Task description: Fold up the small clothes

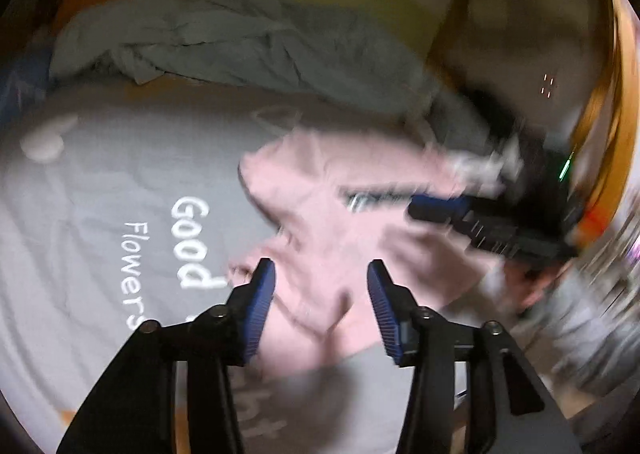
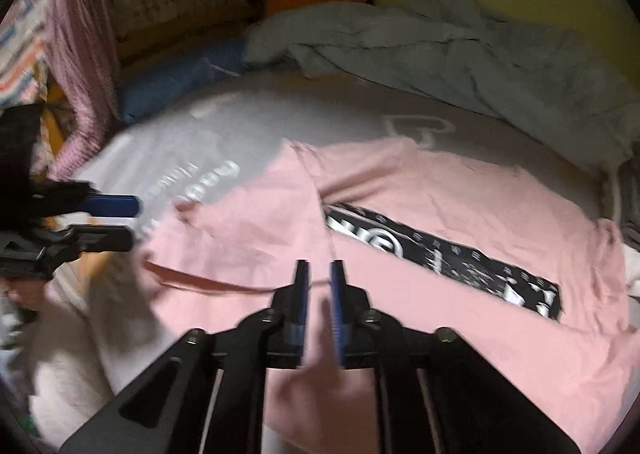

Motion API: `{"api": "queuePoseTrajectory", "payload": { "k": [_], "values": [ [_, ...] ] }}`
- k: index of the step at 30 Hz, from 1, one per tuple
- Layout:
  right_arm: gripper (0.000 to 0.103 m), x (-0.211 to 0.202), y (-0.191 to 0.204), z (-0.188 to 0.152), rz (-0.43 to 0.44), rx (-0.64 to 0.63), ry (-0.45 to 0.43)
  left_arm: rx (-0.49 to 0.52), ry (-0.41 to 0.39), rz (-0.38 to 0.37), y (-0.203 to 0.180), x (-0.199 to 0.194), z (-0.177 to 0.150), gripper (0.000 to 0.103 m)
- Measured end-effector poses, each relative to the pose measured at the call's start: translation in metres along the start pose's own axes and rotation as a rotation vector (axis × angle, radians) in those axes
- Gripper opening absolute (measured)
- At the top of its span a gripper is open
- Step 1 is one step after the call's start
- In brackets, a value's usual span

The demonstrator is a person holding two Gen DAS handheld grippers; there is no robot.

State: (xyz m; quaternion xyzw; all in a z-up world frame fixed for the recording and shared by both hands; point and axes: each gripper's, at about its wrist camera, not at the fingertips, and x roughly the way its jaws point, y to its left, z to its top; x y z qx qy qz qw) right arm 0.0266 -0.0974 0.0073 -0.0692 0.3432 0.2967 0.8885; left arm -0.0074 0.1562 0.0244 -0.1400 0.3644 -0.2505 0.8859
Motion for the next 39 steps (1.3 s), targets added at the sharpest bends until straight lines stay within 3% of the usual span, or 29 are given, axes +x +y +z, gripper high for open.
{"api": "queuePoseTrajectory", "payload": {
  "k": [2, 5, 9, 12, 14, 15, 16, 20, 23, 28, 33, 35, 39],
  "values": [
    [0.041, 0.001, -0.002, 0.018, 0.023, 0.027, -0.046, -0.123, -0.054, -0.048, 0.022, -0.005, 0.008, 0.052],
    [0.045, 0.028, 0.001, 0.055, 0.054, 0.070, -0.027, -0.255, -0.036, 0.000, 0.051, 0.007, 0.011, 0.050],
    [0.045, 0.099, 0.017, 0.101, 0.093, 0.048, 0.132, -0.323, 0.022, 0.084, 0.067, 0.024, 0.000, 0.048],
    [0.045, 0.159, 0.032, 0.117, 0.014, -0.017, 0.286, -0.308, 0.027, 0.102, 0.063, 0.026, -0.001, 0.048],
    [0.034, 0.183, 0.038, 0.118, -0.003, -0.050, 0.361, -0.293, 0.022, 0.091, 0.058, 0.025, -0.001, 0.048],
    [0.014, 0.191, 0.041, 0.118, 0.009, -0.058, 0.387, -0.290, 0.021, 0.082, 0.057, 0.026, -0.001, 0.048],
    [0.001, 0.196, 0.046, 0.120, 0.006, -0.077, 0.397, -0.287, 0.022, 0.073, 0.057, 0.028, 0.000, 0.048],
    [0.001, 0.172, 0.056, 0.134, -0.059, -0.126, 0.196, -0.289, 0.036, 0.068, 0.060, 0.032, 0.001, 0.047],
    [0.001, 0.162, 0.040, 0.156, -0.064, -0.034, 0.098, -0.322, 0.053, 0.088, 0.069, 0.041, 0.004, 0.047],
    [0.001, 0.184, -0.011, 0.174, -0.007, 0.166, 0.086, -0.355, 0.084, 0.128, 0.075, 0.059, 0.004, 0.047],
    [0.001, 0.204, -0.037, 0.169, -0.027, 0.233, 0.050, -0.208, 0.127, 0.259, 0.051, 0.070, 0.001, 0.047],
    [0.001, 0.215, -0.049, 0.166, -0.004, 0.274, 0.085, -0.203, 0.094, 0.288, 0.047, 0.070, 0.001, 0.046],
    [0.001, 0.229, -0.058, 0.158, 0.031, 0.301, 0.125, -0.255, -0.032, 0.231, 0.053, 0.053, 0.007, 0.044]
  ]
}}
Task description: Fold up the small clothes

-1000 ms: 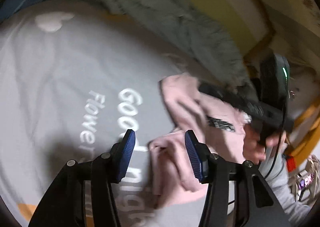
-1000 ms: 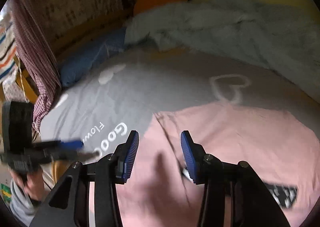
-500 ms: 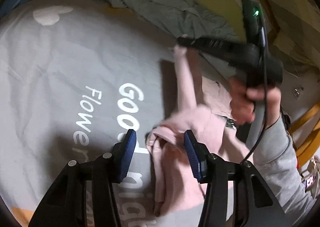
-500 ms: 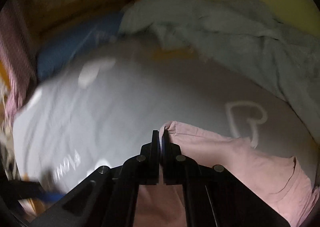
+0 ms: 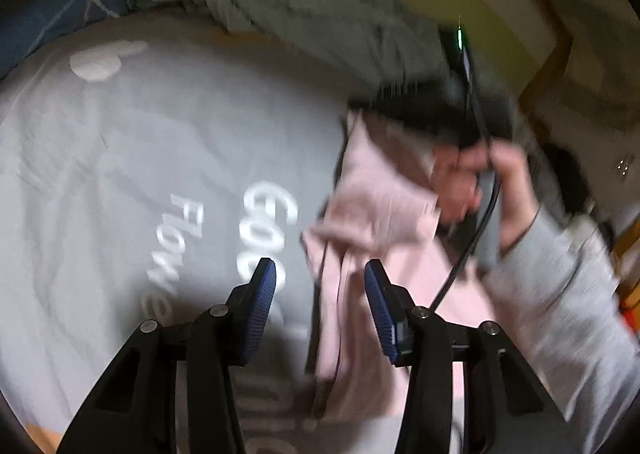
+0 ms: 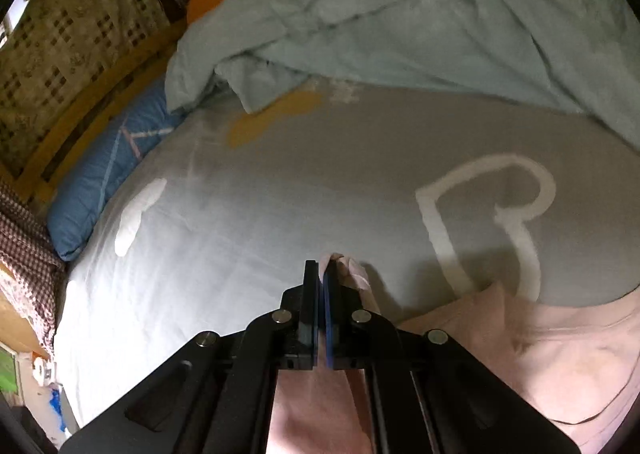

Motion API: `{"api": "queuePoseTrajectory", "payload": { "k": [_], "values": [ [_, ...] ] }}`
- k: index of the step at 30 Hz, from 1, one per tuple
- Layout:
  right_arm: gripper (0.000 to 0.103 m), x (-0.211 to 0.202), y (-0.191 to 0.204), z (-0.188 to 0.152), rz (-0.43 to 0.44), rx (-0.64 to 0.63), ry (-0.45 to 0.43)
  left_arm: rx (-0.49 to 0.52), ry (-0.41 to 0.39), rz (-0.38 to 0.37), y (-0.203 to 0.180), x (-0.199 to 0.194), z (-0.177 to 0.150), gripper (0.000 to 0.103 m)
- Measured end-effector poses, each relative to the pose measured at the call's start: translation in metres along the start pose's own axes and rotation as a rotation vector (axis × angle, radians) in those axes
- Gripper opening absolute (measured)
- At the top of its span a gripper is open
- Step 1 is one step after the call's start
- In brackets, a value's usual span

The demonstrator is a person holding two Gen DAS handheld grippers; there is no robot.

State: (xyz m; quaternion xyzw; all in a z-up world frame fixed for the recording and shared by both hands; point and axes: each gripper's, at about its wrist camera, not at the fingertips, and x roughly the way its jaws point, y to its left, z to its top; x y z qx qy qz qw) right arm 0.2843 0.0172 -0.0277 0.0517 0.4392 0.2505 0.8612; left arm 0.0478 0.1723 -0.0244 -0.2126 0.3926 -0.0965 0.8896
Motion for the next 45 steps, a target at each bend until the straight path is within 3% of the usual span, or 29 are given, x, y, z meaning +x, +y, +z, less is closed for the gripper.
{"api": "queuePoseTrajectory", "payload": {
  "k": [3, 5, 7, 9, 12, 14, 16, 19, 21, 23, 24, 28, 32, 35, 37, 39, 41, 45],
  "values": [
    [0.001, -0.003, -0.006, -0.002, 0.018, 0.017, -0.021, 0.019, -0.051, -0.040, 0.002, -0.004, 0.010, 0.044],
    [0.001, -0.006, -0.010, -0.001, 0.011, 0.041, -0.020, 0.041, -0.020, -0.067, 0.003, 0.011, 0.019, 0.044],
    [0.002, -0.013, -0.013, 0.000, -0.016, 0.072, -0.013, 0.043, 0.010, -0.022, 0.004, 0.021, 0.017, 0.044],
    [0.003, -0.032, -0.010, -0.002, 0.025, 0.070, -0.040, 0.038, 0.030, 0.016, 0.005, 0.031, 0.014, 0.044],
    [0.005, -0.071, 0.008, -0.015, 0.049, -0.021, -0.110, 0.084, 0.043, 0.051, -0.004, 0.036, 0.009, 0.044],
    [0.011, -0.094, 0.024, -0.028, 0.069, -0.103, -0.135, 0.120, 0.044, 0.059, -0.010, 0.037, 0.004, 0.043],
    [0.027, -0.114, 0.039, -0.045, 0.108, -0.182, -0.139, 0.139, 0.039, 0.082, -0.015, 0.043, -0.001, 0.043],
    [0.031, -0.137, 0.055, -0.071, 0.107, -0.234, -0.164, 0.114, 0.023, 0.037, -0.017, 0.051, 0.000, 0.043],
    [0.031, -0.143, 0.059, -0.084, 0.163, -0.220, -0.139, 0.052, 0.019, -0.033, -0.012, 0.055, 0.003, 0.043],
    [0.031, -0.149, 0.060, -0.100, 0.198, -0.196, -0.125, -0.030, 0.005, -0.096, -0.005, 0.057, 0.007, 0.027],
    [0.031, -0.152, 0.061, -0.108, 0.206, -0.191, -0.128, -0.066, 0.012, -0.127, 0.000, 0.058, 0.007, 0.009],
    [0.031, -0.164, 0.063, -0.135, 0.154, -0.188, -0.151, -0.146, 0.020, -0.164, 0.002, 0.037, 0.000, 0.007],
    [0.031, -0.161, 0.064, -0.173, 0.167, -0.190, -0.086, -0.091, 0.049, -0.083, -0.008, 0.010, -0.009, 0.007],
    [0.031, -0.155, 0.069, -0.207, 0.154, -0.230, -0.048, -0.150, 0.119, -0.065, 0.001, 0.015, -0.015, 0.009],
    [0.031, -0.151, 0.070, -0.222, 0.136, -0.243, -0.039, -0.181, 0.122, -0.045, 0.012, 0.018, -0.016, 0.024],
    [0.031, -0.148, 0.067, -0.231, 0.151, -0.218, -0.022, -0.193, 0.135, -0.045, 0.017, 0.018, -0.016, 0.026],
    [0.031, -0.146, 0.062, -0.230, 0.165, -0.186, -0.015, -0.206, 0.116, -0.052, 0.018, 0.011, -0.015, 0.026],
    [0.031, -0.157, 0.049, -0.206, 0.160, -0.152, -0.087, -0.234, -0.051, -0.111, 0.017, -0.019, -0.007, 0.033]
  ]
}}
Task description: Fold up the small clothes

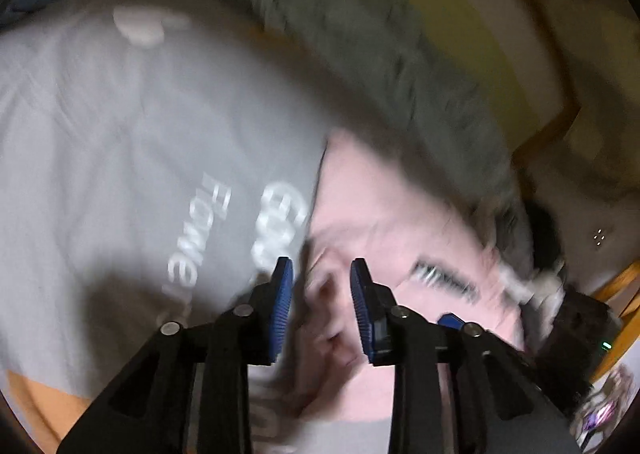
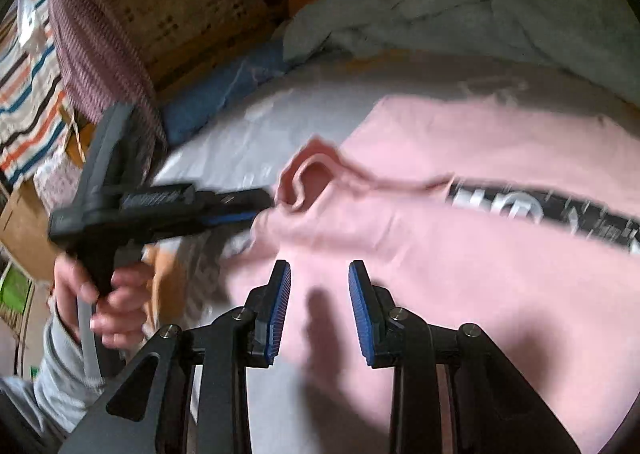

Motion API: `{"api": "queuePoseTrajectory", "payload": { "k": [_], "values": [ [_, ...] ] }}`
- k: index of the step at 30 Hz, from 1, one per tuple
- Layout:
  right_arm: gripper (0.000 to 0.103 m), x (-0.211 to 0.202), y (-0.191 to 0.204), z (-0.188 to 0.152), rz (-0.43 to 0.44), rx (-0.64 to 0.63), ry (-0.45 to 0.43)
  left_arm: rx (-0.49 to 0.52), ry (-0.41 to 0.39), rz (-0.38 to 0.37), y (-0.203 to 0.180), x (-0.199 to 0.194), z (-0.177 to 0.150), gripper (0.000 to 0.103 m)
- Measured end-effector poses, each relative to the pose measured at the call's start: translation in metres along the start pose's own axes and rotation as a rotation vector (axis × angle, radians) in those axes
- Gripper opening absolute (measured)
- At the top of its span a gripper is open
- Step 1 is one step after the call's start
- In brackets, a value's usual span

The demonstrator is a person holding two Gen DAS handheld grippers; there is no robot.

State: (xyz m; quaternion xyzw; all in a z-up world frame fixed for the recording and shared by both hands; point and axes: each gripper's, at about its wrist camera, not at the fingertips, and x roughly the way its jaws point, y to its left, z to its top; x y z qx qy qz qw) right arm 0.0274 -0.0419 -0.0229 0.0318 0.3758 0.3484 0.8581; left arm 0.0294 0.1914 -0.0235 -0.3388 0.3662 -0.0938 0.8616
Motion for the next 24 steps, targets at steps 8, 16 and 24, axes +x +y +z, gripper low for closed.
{"api": "queuePoseTrajectory", "payload": {
  "k": [8, 16, 24],
  "values": [
    [0.031, 0.042, -0.021, 0.133, -0.095, 0.039, 0.071, 0.044, 0.009, 0.045, -0.004, 0.029, 0.010, 0.036],
    [0.031, 0.168, -0.036, 0.188, -0.103, 0.109, 0.373, 0.248, 0.195, 0.194, -0.030, 0.050, -0.024, 0.037],
    [0.002, 0.188, -0.041, 0.177, -0.302, 0.024, 0.244, 0.206, 0.217, 0.169, -0.023, 0.050, -0.024, 0.037]
  ]
}}
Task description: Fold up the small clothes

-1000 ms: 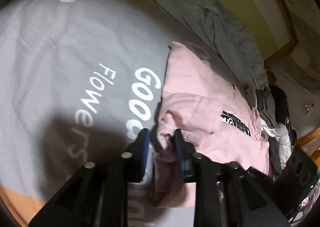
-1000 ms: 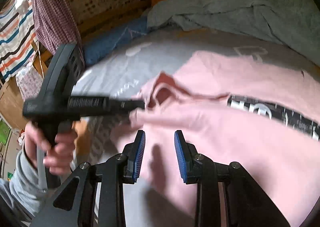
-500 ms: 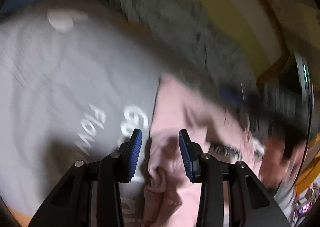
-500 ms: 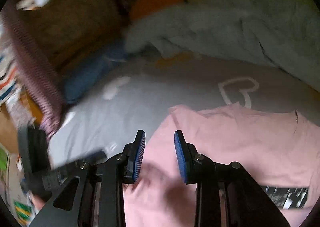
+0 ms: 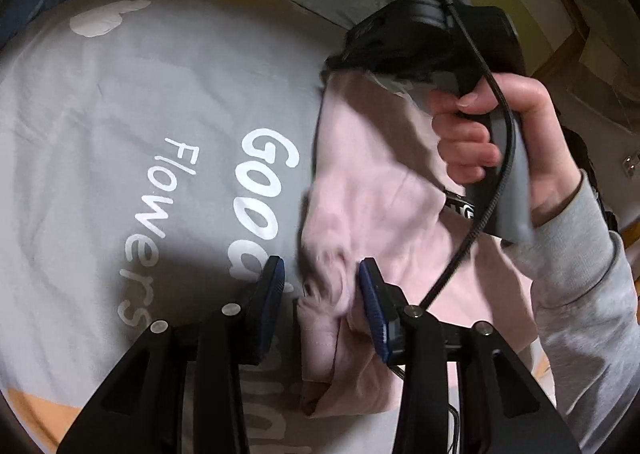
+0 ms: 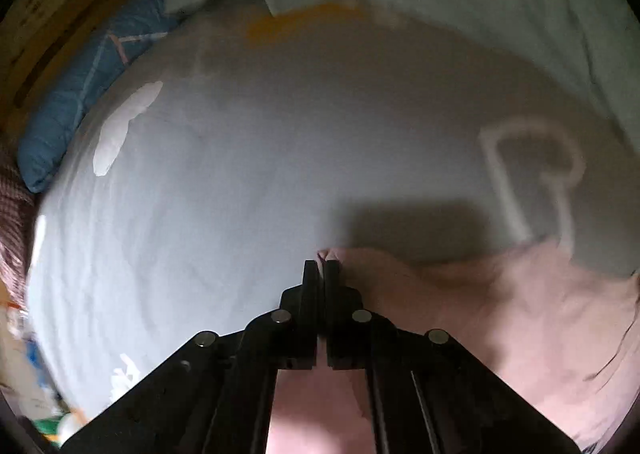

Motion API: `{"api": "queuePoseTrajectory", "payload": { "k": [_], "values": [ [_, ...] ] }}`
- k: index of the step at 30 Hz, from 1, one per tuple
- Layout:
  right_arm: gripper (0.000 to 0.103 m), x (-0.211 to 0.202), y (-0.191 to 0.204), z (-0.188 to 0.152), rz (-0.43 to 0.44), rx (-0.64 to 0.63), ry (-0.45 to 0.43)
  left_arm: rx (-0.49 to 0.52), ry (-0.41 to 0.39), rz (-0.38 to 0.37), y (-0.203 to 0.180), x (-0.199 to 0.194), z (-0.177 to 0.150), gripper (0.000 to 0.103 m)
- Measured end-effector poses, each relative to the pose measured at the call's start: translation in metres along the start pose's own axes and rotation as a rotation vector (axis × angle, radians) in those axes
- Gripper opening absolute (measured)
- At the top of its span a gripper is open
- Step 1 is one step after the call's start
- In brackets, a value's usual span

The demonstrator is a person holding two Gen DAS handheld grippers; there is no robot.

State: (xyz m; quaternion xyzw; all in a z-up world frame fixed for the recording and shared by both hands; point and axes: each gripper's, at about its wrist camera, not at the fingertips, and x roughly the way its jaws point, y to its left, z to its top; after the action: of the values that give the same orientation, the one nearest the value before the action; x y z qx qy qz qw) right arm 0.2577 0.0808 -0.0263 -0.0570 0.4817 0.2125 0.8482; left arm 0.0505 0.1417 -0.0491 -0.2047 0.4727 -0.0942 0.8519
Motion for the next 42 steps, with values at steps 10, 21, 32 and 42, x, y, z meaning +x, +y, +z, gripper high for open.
{"api": "queuePoseTrajectory", "payload": {
  "k": [10, 21, 32, 42],
  "values": [
    [0.002, 0.009, -0.070, 0.009, 0.071, 0.180, -0.078, 0.103, -0.013, 0.093, -0.017, 0.003, -0.009, 0.037],
    [0.007, -0.057, -0.114, -0.012, 0.274, 0.303, -0.211, 0.045, 0.022, -0.042, 0.003, -0.016, -0.019, 0.007],
    [0.051, -0.274, -0.159, -0.165, 0.181, 0.129, -0.468, 0.178, -0.136, -0.027, -0.019, -0.033, -0.025, 0.027],
    [0.054, -0.330, -0.225, -0.269, -0.010, 0.223, -0.538, 0.378, -0.175, 0.113, -0.065, -0.007, 0.007, 0.030]
  ]
}}
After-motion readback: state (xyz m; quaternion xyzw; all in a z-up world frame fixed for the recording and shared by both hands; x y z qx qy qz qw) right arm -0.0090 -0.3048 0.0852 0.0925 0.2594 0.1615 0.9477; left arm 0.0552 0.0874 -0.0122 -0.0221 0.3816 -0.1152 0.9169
